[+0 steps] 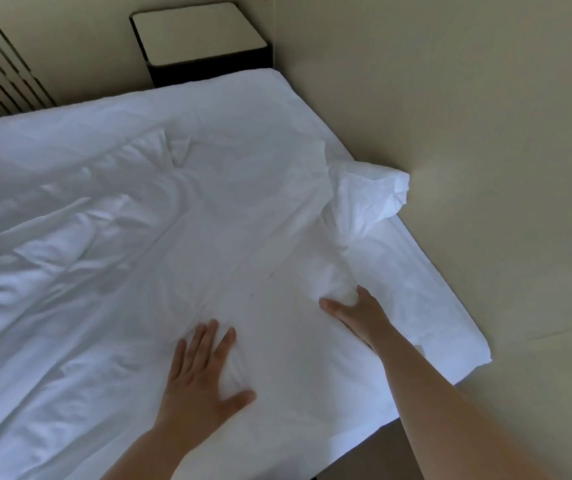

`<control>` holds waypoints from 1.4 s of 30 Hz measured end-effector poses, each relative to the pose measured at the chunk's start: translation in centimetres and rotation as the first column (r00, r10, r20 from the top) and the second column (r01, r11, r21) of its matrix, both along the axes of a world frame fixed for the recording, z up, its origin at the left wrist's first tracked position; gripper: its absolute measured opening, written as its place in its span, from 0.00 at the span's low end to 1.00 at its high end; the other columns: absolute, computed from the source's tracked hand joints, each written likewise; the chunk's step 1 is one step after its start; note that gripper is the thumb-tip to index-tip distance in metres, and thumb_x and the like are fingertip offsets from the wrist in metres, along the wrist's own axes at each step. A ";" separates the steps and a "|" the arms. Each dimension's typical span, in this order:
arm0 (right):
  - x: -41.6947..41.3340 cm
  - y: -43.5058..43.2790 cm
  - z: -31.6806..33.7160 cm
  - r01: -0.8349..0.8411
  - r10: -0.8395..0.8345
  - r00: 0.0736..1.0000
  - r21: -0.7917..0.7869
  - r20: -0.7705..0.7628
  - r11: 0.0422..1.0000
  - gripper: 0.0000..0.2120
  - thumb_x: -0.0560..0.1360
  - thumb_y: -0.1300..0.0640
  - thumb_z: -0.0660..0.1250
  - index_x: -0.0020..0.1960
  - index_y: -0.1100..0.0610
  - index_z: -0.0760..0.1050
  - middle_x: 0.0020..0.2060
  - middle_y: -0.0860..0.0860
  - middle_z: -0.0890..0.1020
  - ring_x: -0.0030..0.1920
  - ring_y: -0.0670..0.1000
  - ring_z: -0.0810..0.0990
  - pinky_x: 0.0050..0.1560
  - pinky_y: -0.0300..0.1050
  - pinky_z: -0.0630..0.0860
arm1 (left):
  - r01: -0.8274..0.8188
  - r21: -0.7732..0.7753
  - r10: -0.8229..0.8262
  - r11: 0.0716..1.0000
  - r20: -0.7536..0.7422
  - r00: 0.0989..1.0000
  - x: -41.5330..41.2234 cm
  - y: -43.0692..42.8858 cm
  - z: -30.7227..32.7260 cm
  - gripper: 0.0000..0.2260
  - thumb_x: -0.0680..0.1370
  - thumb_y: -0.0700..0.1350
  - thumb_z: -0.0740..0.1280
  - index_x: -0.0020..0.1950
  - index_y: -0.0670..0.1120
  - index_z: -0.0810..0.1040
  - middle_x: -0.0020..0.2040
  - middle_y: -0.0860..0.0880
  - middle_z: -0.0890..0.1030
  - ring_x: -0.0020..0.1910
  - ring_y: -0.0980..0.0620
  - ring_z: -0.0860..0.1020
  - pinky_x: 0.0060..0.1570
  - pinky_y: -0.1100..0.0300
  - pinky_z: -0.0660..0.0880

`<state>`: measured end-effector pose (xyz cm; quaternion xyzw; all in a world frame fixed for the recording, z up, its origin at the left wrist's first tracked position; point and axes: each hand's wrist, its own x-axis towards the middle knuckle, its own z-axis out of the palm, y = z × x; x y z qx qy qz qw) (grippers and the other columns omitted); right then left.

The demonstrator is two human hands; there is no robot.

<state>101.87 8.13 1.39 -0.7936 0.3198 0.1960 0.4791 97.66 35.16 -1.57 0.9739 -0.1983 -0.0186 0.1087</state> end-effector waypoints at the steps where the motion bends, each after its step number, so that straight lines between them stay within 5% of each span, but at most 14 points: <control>1: -0.6 0.5 0.7 0.010 -0.010 1.000 -0.002 0.010 1.000 0.45 0.54 0.33 0.73 0.64 0.56 0.69 0.56 0.51 0.78 0.58 0.53 0.77 0.62 0.51 0.72 | -0.009 -0.024 0.009 1.000 -0.019 1.000 -0.2 0.2 0.3 0.35 0.73 0.71 0.40 0.75 0.54 0.44 0.73 0.47 0.60 0.74 0.59 0.40 0.70 0.61 0.41; 4: -3.1 2.0 2.2 0.014 -0.014 0.998 0.000 0.056 1.000 0.25 0.66 0.42 0.72 0.56 0.55 0.74 0.48 0.51 0.81 0.51 0.54 0.80 0.57 0.51 0.75 | -0.004 -0.095 0.000 0.995 -0.049 0.999 -0.8 1.3 1.7 0.34 0.74 0.70 0.41 0.75 0.53 0.48 0.67 0.43 0.72 0.74 0.61 0.40 0.70 0.64 0.41; 9: -10.5 5.7 4.9 0.184 -0.177 0.976 -0.046 0.129 0.982 0.16 0.68 0.45 0.71 0.49 0.54 0.74 0.40 0.49 0.80 0.46 0.54 0.80 0.48 0.46 0.76 | 0.201 -0.257 -0.210 0.945 -0.008 0.978 -3.7 3.3 3.2 0.37 0.74 0.70 0.43 0.76 0.50 0.44 0.77 0.57 0.45 0.74 0.63 0.41 0.70 0.65 0.42; 15: -22.4 10.3 6.9 0.520 -0.508 0.842 -0.025 0.179 0.854 0.09 0.70 0.50 0.71 0.43 0.53 0.73 0.38 0.49 0.80 0.45 0.56 0.80 0.51 0.49 0.77 | 0.496 -0.270 -0.497 0.825 0.071 0.865 -7.1 4.1 4.8 0.36 0.75 0.68 0.43 0.65 0.38 0.64 0.63 0.37 0.75 0.69 0.51 0.59 0.69 0.66 0.45; 18: -29.5 12.4 7.7 0.643 -0.628 0.753 -0.015 0.196 0.766 0.07 0.70 0.53 0.71 0.38 0.52 0.74 0.36 0.51 0.81 0.39 0.53 0.81 0.43 0.46 0.78 | 0.490 -0.396 -0.529 0.777 0.013 0.849 -8.4 2.1 6.1 0.43 0.72 0.71 0.46 0.66 0.36 0.68 0.64 0.36 0.73 0.69 0.48 0.62 0.67 0.61 0.54; 20: -34.4 13.7 8.0 0.726 -0.710 0.674 -0.009 0.204 0.687 0.07 0.71 0.55 0.71 0.36 0.52 0.74 0.33 0.49 0.80 0.35 0.49 0.78 0.34 0.41 0.74 | 0.375 -0.455 -0.513 0.808 -0.226 0.828 -8.6 0.3 6.9 0.40 0.71 0.68 0.56 0.71 0.38 0.64 0.71 0.40 0.66 0.71 0.45 0.63 0.68 0.58 0.56; 23: -41.2 15.3 7.7 0.815 -0.794 0.572 -0.036 0.205 0.578 0.08 0.72 0.57 0.70 0.35 0.54 0.75 0.30 0.50 0.79 0.32 0.48 0.76 0.30 0.39 0.71 | 0.365 -0.200 -0.416 0.909 -0.457 0.786 -8.3 -0.6 5.4 0.31 0.76 0.57 0.62 0.73 0.43 0.60 0.73 0.45 0.63 0.72 0.47 0.62 0.68 0.58 0.58; 26: -46.5 17.4 6.1 0.886 -0.865 0.461 -0.045 0.200 0.462 0.09 0.72 0.58 0.70 0.33 0.54 0.75 0.22 0.46 0.78 0.29 0.48 0.76 0.21 0.31 0.68 | 0.440 0.003 -0.340 0.898 -0.630 0.698 -8.8 0.2 3.0 0.30 0.74 0.63 0.61 0.70 0.46 0.66 0.70 0.47 0.69 0.69 0.48 0.67 0.65 0.58 0.62; 30: -50.7 20.5 4.0 0.931 -0.912 0.363 -0.026 0.190 0.365 0.10 0.72 0.58 0.69 0.32 0.54 0.75 0.18 0.45 0.76 0.28 0.48 0.76 0.23 0.33 0.69 | 0.564 0.200 -0.412 0.801 -0.498 0.763 -13.0 0.9 1.0 0.14 0.78 0.58 0.59 0.45 0.48 0.76 0.58 0.45 0.79 0.60 0.47 0.75 0.49 0.60 0.65; 32: -52.7 22.4 3.9 0.946 -0.929 0.319 -0.010 0.187 0.323 0.11 0.72 0.58 0.69 0.32 0.54 0.74 0.21 0.45 0.75 0.27 0.48 0.75 0.26 0.36 0.69 | 0.512 0.131 -0.424 0.849 -0.411 0.807 -15.3 1.3 1.5 0.16 0.78 0.54 0.59 0.36 0.45 0.74 0.51 0.39 0.81 0.54 0.42 0.77 0.43 0.58 0.63; 35: -57.0 25.4 5.1 0.974 -0.949 0.212 0.023 0.233 0.223 0.09 0.72 0.58 0.68 0.33 0.56 0.75 0.24 0.47 0.77 0.29 0.49 0.76 0.29 0.39 0.70 | 0.427 -0.169 -0.459 0.888 -0.330 0.824 -18.9 1.2 4.3 0.22 0.71 0.59 0.59 0.27 0.41 0.66 0.32 0.37 0.74 0.41 0.38 0.76 0.37 0.54 0.63; 42: -71.0 31.9 11.6 0.986 -0.883 -0.162 0.108 0.440 -0.127 0.10 0.74 0.58 0.67 0.35 0.59 0.76 0.30 0.53 0.79 0.32 0.50 0.76 0.33 0.41 0.71 | 0.664 -0.504 -0.810 0.552 -0.135 0.571 -35.1 -4.8 14.2 0.18 0.66 0.57 0.55 0.26 0.43 0.61 0.24 0.44 0.64 0.34 0.44 0.68 0.33 0.53 0.59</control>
